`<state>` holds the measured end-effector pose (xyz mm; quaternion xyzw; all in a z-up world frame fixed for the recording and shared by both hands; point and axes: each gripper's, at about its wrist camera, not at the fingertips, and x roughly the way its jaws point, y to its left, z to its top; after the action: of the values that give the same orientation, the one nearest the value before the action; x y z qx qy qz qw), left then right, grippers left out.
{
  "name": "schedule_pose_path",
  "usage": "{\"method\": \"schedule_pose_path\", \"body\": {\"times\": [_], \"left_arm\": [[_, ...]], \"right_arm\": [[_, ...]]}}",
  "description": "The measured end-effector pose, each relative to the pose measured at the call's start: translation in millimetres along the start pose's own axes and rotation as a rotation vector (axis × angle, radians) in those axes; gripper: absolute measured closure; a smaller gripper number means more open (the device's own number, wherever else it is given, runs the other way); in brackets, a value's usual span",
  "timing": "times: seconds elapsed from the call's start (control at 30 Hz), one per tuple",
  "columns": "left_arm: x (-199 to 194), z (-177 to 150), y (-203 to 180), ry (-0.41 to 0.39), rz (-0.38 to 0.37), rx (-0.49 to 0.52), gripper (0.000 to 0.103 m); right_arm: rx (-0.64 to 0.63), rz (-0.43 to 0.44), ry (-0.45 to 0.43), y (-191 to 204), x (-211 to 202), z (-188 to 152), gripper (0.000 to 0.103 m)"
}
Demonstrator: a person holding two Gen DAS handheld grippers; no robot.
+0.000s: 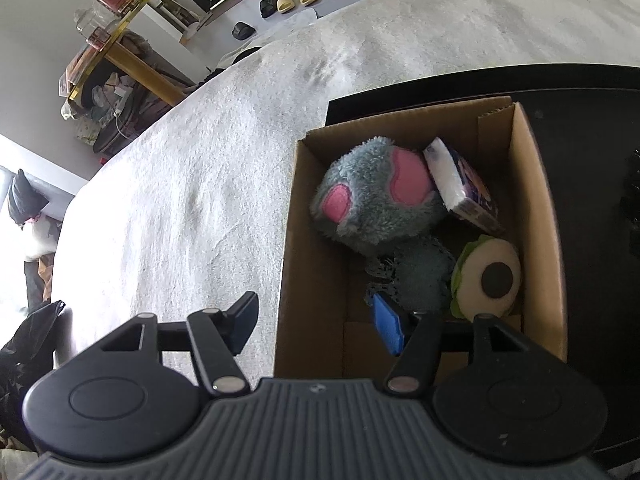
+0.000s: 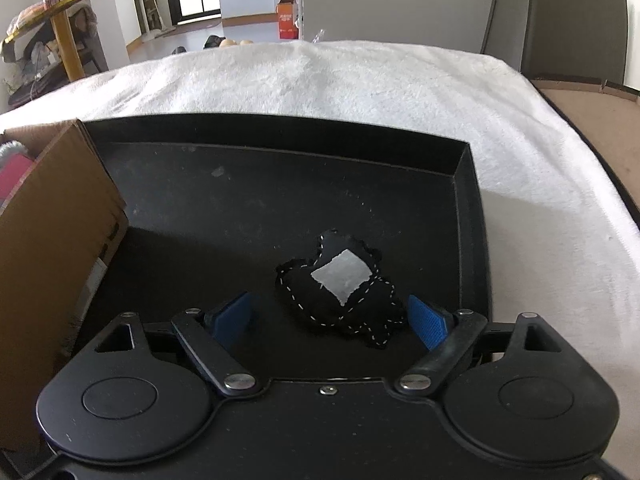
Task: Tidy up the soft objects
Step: 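Move the right tool back and grasp the black-and-white fabric item, then carry the black fabric item into the box and open the right tool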
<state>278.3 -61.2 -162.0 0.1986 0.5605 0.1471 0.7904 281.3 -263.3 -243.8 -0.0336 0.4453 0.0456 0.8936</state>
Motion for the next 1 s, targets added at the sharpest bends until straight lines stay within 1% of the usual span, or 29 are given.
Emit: {"method": "schedule_pose_path", "body": {"times": [0.03, 0.1, 0.13, 0.17, 0.2, 0.27, 0.3, 0.5, 0.63, 0.73, 0.8, 1.0], "left_arm": [[-1, -1, 0, -0.002, -0.003, -0.001, 0.041], [-2, -2, 2, -0.002, -0.008, -0.005, 0.041], [-2, -3, 3, -0.001, -0.008, -0.008, 0.041], [-3, -4, 5, 0.000, -0.009, -0.011, 0.041], [-3, -4, 6, 0.001, -0.011, -0.014, 0.041], [-5, -6, 10, -0.003, -0.016, -0.025, 0.041], [-6, -7, 13, -0.006, -0.019, -0.030, 0.041], [-8, -15, 29, -0.019, -0.046, -0.064, 0.041], [-11, -20, 37, -0.030, -0.076, -0.082, 0.041], [-16, -25, 40, -0.054, -0.099, -0.085, 0.041], [-18, -27, 43, -0.064, -0.116, -0.088, 0.041], [-22, -36, 58, -0.093, -0.198, -0.149, 0.042]], "right_arm": [[-0.003, -0.004, 0.001, 1, 2, 0, 0.018], [-0.005, -0.003, -0.010, 1, 2, -1, 0.020], [-0.012, 0.003, -0.009, 1, 1, 0, 0.030], [-0.018, 0.012, -0.013, 2, -1, 0, 0.051], [-0.038, 0.013, -0.017, 4, -4, 1, 0.060], [-0.046, 0.015, -0.001, 5, -8, 2, 0.069], [-0.033, 0.029, 0.009, 4, -10, 2, 0.071], [-0.023, 0.028, -0.002, 5, -35, 1, 0.072], [-0.021, 0.006, -0.020, 9, -52, 2, 0.072], [-0.018, -0.008, -0.033, 13, -62, 3, 0.072], [-0.014, -0.009, -0.043, 15, -68, 5, 0.072], [-0.041, -0.001, -0.079, 28, -93, 9, 0.072]]}}
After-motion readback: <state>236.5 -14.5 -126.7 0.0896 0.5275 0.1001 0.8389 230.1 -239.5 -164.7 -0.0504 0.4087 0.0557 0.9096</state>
